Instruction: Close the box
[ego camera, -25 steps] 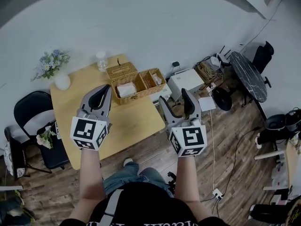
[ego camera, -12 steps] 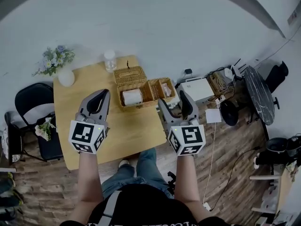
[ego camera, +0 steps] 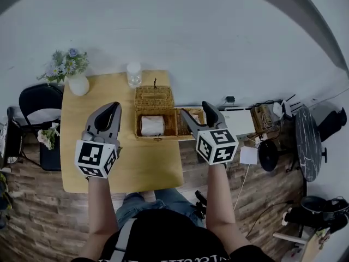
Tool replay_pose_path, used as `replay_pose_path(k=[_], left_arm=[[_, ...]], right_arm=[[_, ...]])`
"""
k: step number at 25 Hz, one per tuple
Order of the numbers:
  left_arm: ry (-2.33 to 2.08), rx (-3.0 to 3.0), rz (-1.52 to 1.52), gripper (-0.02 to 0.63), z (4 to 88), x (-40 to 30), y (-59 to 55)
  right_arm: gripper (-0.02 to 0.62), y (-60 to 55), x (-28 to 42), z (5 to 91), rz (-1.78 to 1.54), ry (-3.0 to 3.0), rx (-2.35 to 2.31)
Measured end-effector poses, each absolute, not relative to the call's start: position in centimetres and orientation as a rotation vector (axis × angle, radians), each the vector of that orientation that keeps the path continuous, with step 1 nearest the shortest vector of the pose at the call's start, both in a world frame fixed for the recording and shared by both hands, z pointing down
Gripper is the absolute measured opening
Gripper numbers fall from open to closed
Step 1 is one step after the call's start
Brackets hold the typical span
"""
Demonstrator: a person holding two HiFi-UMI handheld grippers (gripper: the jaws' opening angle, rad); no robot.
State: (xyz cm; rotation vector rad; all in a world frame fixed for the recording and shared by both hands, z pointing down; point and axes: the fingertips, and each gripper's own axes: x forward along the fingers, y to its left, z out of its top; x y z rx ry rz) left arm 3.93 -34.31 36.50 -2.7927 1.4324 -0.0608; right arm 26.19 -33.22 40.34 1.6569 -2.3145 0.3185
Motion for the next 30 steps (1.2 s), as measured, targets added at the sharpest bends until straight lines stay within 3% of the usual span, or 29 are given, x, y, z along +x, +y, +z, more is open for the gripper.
replay_pose_path(k=[11, 30], left_arm=[[1.668, -2.684, -0.118, 0.014, 38.2, 3.7, -37.1], [1.796, -2.616, -0.325, 0.012, 41.3, 3.3, -35.8]], right_arm=[[0.319, -44.2, 26.2, 48.4, 0.87, -2.37, 1.119], [0.318, -50.3, 24.6, 60.8, 1.314, -2.095, 0.649]])
